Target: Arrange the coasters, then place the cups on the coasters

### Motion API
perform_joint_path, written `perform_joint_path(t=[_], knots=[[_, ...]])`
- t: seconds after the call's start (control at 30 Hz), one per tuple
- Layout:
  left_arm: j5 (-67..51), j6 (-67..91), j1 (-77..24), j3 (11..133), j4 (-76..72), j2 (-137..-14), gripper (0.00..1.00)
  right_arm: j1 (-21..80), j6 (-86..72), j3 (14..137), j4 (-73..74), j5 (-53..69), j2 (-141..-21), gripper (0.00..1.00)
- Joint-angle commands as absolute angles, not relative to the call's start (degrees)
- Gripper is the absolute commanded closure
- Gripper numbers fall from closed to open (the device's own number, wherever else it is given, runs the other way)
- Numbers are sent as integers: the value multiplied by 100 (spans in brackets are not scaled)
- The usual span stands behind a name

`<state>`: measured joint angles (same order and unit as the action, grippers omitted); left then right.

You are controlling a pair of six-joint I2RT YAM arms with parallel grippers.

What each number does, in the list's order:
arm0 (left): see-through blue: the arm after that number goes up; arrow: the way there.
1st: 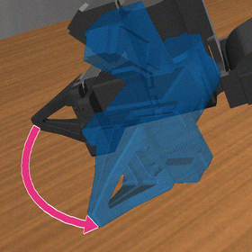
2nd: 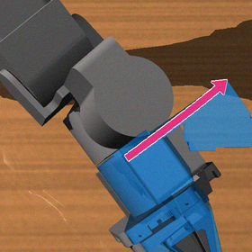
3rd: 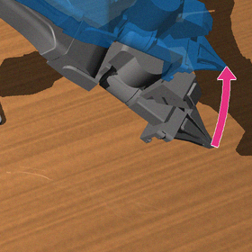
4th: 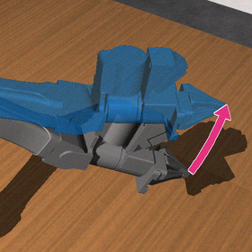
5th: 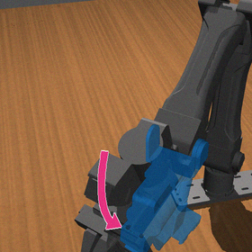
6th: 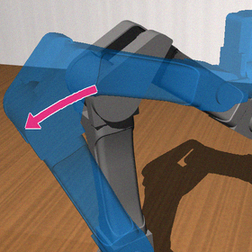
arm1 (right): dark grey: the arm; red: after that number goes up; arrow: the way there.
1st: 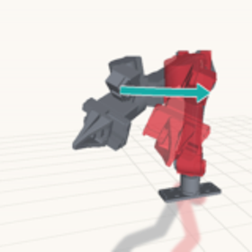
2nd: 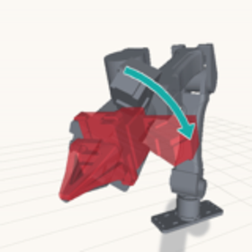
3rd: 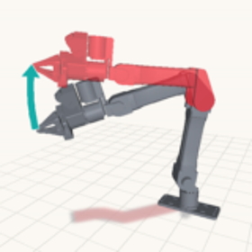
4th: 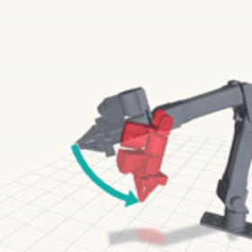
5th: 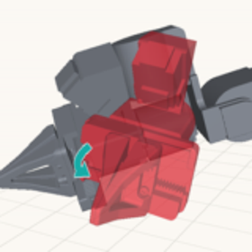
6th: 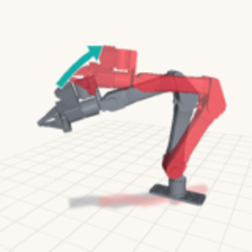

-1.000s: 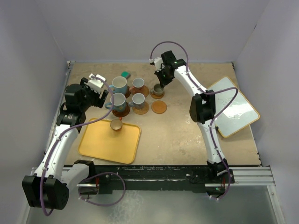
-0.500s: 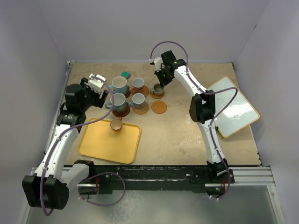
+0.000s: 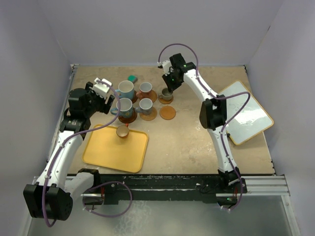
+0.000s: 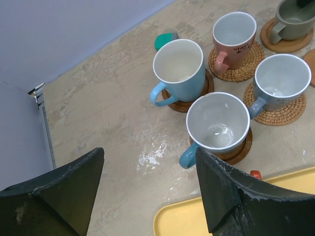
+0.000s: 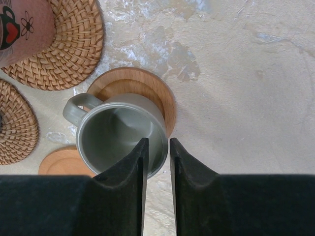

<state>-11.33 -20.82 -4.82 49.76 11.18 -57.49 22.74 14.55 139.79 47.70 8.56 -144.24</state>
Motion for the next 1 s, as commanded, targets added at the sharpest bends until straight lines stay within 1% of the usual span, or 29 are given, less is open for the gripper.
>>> perform_joint_path(t=[0.0, 0.13, 0.23, 0.27, 0.33, 0.37, 0.43, 0.57, 0.7, 0.83, 0.97], knots=[[-1257, -2210, -422, 4955, 866, -5772, 28, 2284, 1437, 14186, 4729, 896, -14309, 71], [-1247, -2207, -422, 4961, 882, -5820, 26, 2283, 1434, 14146, 4701, 888, -14099, 58], [-1241, -2198, -422, 5057, 1015, -5942, 24, 2284, 1436, 14074, 4711, 888, -13907, 51], [-1240, -2183, -422, 5120, 1110, -6007, 20, 2282, 1433, 14074, 4730, 888, -13844, 49], [-1263, -2184, -422, 5276, 1342, -6154, 12, 2280, 1430, 14067, 4770, 876, -13701, 41], [-1292, -2199, -422, 5334, 1436, -6222, 10, 2280, 1424, 14067, 4799, 871, -13615, 36], [-1401, -2246, -422, 5426, 1566, -6341, 9, 2285, 1419, 14004, 4833, 842, -13405, 30], [-1994, -2553, -422, 5380, 1595, -6311, 8, 2278, 1462, 13523, 4841, 800, -12720, 27], [-2908, -3236, -417, 5132, 1631, -6110, 11, 2276, 1536, 12541, 4823, 824, -11680, 28], [-3725, -4329, -430, 5007, 2407, -5936, 13, 2275, 1572, 11068, 4694, 959, -10519, 30], [-3936, -5225, -431, 4951, 3207, -5891, 17, 2276, 1569, 9945, 4510, 1052, -9524, 30]])
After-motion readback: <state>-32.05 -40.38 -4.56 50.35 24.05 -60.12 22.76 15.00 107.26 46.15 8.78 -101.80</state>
